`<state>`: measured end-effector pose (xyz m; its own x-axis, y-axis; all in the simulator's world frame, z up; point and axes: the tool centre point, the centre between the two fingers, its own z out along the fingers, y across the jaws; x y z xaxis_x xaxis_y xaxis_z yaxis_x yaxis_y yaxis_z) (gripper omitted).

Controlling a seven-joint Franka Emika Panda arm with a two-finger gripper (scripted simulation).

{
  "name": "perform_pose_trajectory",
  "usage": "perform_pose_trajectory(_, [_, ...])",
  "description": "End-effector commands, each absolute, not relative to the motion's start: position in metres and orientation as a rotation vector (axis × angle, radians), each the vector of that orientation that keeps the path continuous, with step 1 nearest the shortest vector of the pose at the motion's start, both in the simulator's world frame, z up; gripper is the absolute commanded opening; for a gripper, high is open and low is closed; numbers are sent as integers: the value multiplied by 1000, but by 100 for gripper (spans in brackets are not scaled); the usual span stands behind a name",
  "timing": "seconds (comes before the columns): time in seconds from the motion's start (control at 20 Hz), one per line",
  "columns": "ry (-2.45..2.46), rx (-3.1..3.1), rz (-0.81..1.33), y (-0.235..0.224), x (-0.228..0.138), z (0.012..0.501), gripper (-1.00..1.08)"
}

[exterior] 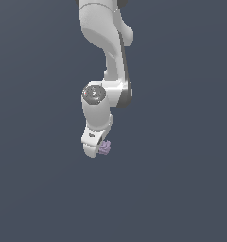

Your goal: Pick up the object and move it to a goal position.

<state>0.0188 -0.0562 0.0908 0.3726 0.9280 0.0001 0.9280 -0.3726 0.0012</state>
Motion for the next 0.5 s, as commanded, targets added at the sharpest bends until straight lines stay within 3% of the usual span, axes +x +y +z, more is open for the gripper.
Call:
perform_pose_trajectory(0.0, [1761,2601,0,-56,18,80,100])
perform_pose_trajectory(0.45, [1765,2599,0,-56,18,49,100])
